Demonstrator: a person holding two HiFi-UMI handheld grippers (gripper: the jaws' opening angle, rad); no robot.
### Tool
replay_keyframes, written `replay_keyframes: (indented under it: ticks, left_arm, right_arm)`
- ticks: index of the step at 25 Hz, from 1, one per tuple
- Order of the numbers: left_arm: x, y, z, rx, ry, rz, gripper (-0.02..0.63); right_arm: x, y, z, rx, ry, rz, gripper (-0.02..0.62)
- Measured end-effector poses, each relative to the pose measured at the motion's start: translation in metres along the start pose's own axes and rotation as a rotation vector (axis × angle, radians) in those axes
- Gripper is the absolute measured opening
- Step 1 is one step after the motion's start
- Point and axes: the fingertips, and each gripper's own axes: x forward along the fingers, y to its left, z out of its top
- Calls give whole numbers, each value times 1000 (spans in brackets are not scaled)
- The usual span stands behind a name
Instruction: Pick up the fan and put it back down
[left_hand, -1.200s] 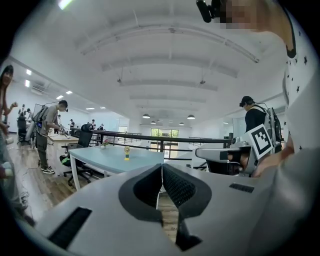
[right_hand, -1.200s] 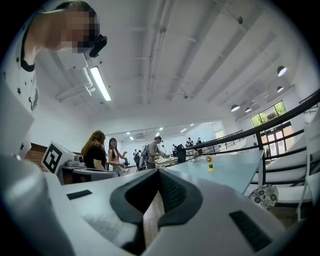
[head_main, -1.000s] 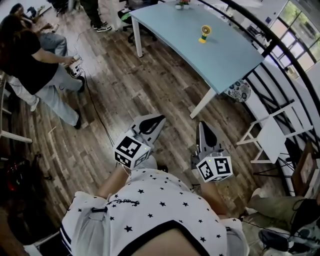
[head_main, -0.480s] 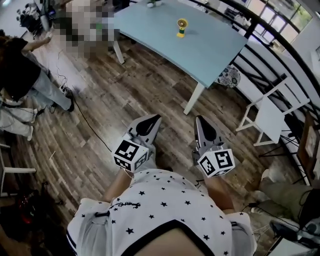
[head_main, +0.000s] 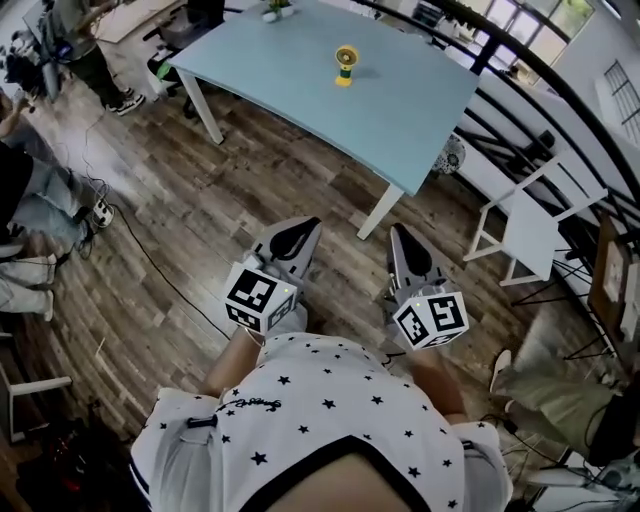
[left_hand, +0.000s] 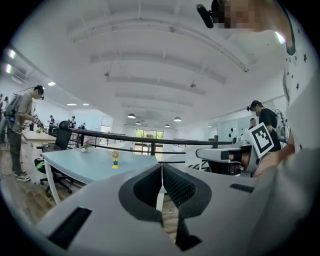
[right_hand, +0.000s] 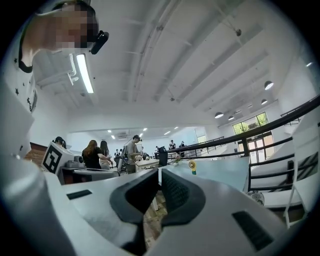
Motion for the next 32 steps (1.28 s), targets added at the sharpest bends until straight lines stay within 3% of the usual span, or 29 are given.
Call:
replay_keyframes:
  ticks: [22, 32]
  left_arm:
    - [21, 174, 21, 51, 26, -68, 29]
    - [22, 215, 11, -10, 36, -31, 29]
  right_arm:
    - [181, 26, -7, 8, 19, -74, 12]
    - [217, 23, -17, 9, 52, -78, 17]
